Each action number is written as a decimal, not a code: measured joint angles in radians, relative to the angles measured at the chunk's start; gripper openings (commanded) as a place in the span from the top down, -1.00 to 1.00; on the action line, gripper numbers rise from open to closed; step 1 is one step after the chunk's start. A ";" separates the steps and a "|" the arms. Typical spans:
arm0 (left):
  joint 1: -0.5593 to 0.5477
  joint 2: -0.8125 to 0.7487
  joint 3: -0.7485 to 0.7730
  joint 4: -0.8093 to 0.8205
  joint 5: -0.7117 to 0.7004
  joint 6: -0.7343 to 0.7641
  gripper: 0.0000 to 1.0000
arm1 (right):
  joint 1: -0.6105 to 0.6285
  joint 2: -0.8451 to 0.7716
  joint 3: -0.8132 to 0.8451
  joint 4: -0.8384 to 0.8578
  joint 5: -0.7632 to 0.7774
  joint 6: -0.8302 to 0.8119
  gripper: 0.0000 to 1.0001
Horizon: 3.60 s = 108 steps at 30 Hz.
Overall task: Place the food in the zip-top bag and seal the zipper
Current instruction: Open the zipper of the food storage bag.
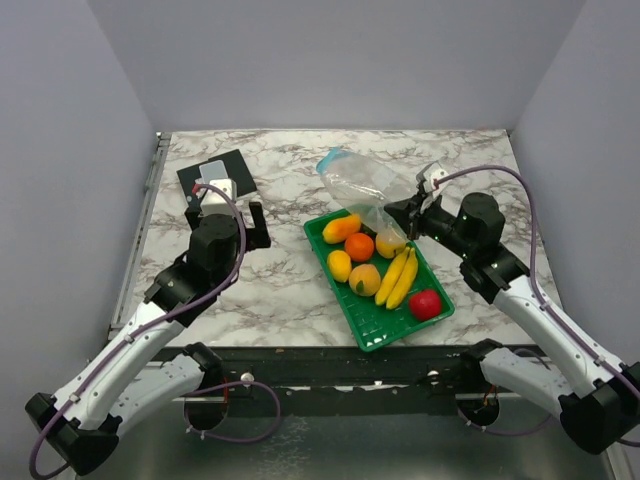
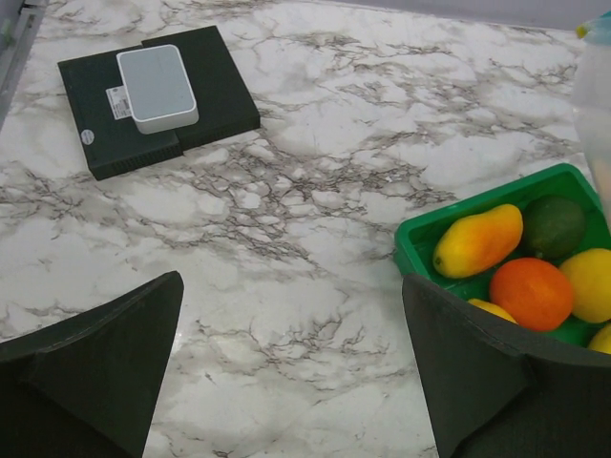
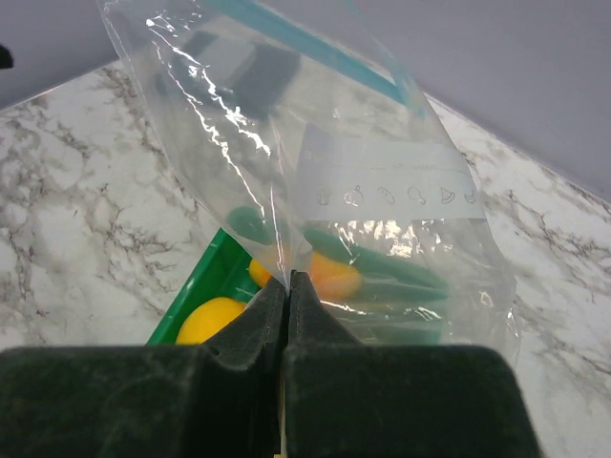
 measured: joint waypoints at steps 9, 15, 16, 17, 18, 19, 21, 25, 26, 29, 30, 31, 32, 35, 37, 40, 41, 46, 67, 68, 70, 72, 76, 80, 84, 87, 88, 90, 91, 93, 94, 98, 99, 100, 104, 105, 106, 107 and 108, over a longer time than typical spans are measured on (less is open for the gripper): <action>0.028 0.003 0.066 0.014 0.168 -0.080 -0.97 | 0.021 -0.090 -0.060 0.036 -0.189 -0.124 0.99; 0.034 0.022 0.126 0.013 0.248 -0.123 -0.95 | 0.028 -0.132 -0.061 0.029 -0.272 -0.211 0.99; 0.036 0.025 0.130 0.013 0.261 -0.129 -0.94 | 0.028 -0.142 -0.061 0.023 -0.285 -0.226 0.99; 0.037 0.028 0.135 0.012 0.278 -0.136 -0.94 | 0.028 -0.152 -0.060 0.011 -0.294 -0.241 0.99; 0.040 0.033 0.141 0.012 0.294 -0.144 -0.94 | 0.028 -0.162 -0.060 -0.003 -0.304 -0.255 0.99; 0.042 0.037 0.146 0.012 0.312 -0.150 -0.94 | 0.028 -0.170 -0.060 -0.019 -0.312 -0.268 0.99; 0.045 0.044 0.155 0.010 0.335 -0.158 -0.93 | 0.028 -0.184 -0.057 -0.053 -0.327 -0.295 0.99; 0.051 0.058 0.184 0.002 0.385 -0.171 -0.89 | 0.028 -0.218 -0.047 -0.122 -0.360 -0.353 0.99; 0.055 0.064 0.194 -0.002 0.396 -0.172 -0.88 | 0.028 -0.229 -0.047 -0.133 -0.365 -0.364 0.99; 0.064 0.078 0.214 -0.003 0.435 -0.180 -0.85 | 0.028 -0.266 -0.047 -0.150 -0.385 -0.394 0.99; 0.069 0.086 0.220 -0.003 0.455 -0.187 -0.85 | 0.028 -0.277 -0.047 -0.153 -0.391 -0.404 0.99; 0.072 0.092 0.223 -0.002 0.476 -0.192 -0.85 | 0.028 -0.286 -0.047 -0.153 -0.396 -0.410 0.99; 0.077 0.100 0.225 -0.002 0.487 -0.194 -0.84 | 0.028 -0.294 -0.047 -0.153 -0.399 -0.415 0.99; 0.091 0.118 0.225 -0.003 0.540 -0.202 -0.81 | 0.028 -0.310 -0.047 -0.153 -0.407 -0.426 0.99; 0.104 0.130 0.225 -0.004 0.581 -0.209 -0.81 | 0.028 -0.319 -0.047 -0.152 -0.413 -0.431 0.99; 0.126 0.144 0.225 -0.004 0.648 -0.222 -0.79 | 0.028 -0.327 -0.049 -0.146 -0.422 -0.434 0.99; 0.131 0.146 0.225 -0.003 0.663 -0.226 -0.77 | 0.028 -0.329 -0.050 -0.144 -0.425 -0.433 0.99; 0.154 0.156 0.225 0.009 0.776 -0.262 -0.65 | 0.028 -0.331 -0.069 -0.110 -0.440 -0.431 0.99; 0.156 0.150 0.181 0.036 1.028 -0.330 0.08 | 0.028 -0.344 -0.126 0.005 -0.441 -0.429 0.99; 0.157 0.150 0.179 0.036 1.032 -0.331 0.15 | 0.028 -0.347 -0.127 0.006 -0.441 -0.429 0.99; 0.159 0.149 0.175 0.035 1.036 -0.332 0.33 | 0.028 -0.353 -0.132 0.005 -0.441 -0.430 0.99; 0.161 0.148 0.172 0.035 1.039 -0.333 0.54 | 0.028 -0.355 -0.135 0.006 -0.440 -0.430 0.99; 0.161 0.146 0.171 0.035 1.043 -0.336 1.00 | 0.028 -0.354 -0.138 0.007 -0.439 -0.429 0.97; 0.161 0.141 0.171 0.034 1.035 -0.333 1.00 | 0.028 -0.340 -0.138 0.011 -0.428 -0.417 0.68; 0.161 0.132 0.174 0.010 0.980 -0.310 1.00 | 0.028 -0.316 -0.138 0.012 -0.411 -0.390 0.41; 0.161 0.129 0.194 -0.034 0.919 -0.279 1.00 | 0.028 -0.289 -0.132 0.012 -0.401 -0.358 0.24; 0.161 0.128 0.205 -0.050 0.891 -0.264 1.00 | 0.028 -0.277 -0.127 0.011 -0.399 -0.340 0.20; 0.161 0.127 0.225 -0.074 0.850 -0.241 1.00 | 0.028 -0.248 -0.113 0.008 -0.394 -0.312 0.11; 0.161 0.125 0.234 -0.083 0.832 -0.232 1.00 | 0.028 -0.231 -0.104 0.006 -0.392 -0.297 0.07; 0.161 0.121 0.252 -0.102 0.788 -0.206 1.00 | 0.028 -0.200 -0.083 -0.002 -0.386 -0.264 0.00; 0.161 0.120 0.259 -0.111 0.770 -0.196 1.00 | 0.028 -0.185 -0.072 -0.005 -0.385 -0.246 -0.02; 0.161 0.117 0.288 -0.151 0.688 -0.150 1.00 | 0.028 -0.117 -0.006 -0.037 -0.386 -0.164 -0.09; 0.161 0.117 0.295 -0.160 0.666 -0.137 1.00 | 0.028 -0.099 0.013 -0.044 -0.386 -0.140 -0.13; 0.161 0.117 0.301 -0.168 0.648 -0.127 1.00 | 0.028 -0.080 0.030 -0.048 -0.386 -0.113 -0.16; 0.161 0.117 0.327 -0.206 0.576 -0.086 1.00 | 0.028 -0.021 0.080 -0.062 -0.386 -0.005 -0.19; 0.161 0.117 0.332 -0.214 0.555 -0.076 1.00 | 0.028 -0.008 0.090 -0.064 -0.387 0.021 -0.18; 0.161 0.117 0.338 -0.220 0.537 -0.068 1.00 | 0.028 0.002 0.098 -0.064 -0.389 0.045 -0.18; 0.161 0.117 0.343 -0.227 0.518 -0.058 1.00 | 0.028 0.011 0.103 -0.063 -0.391 0.070 -0.17; 0.161 0.117 0.346 -0.232 0.505 -0.053 1.00 | 0.028 0.019 0.105 -0.061 -0.393 0.095 -0.17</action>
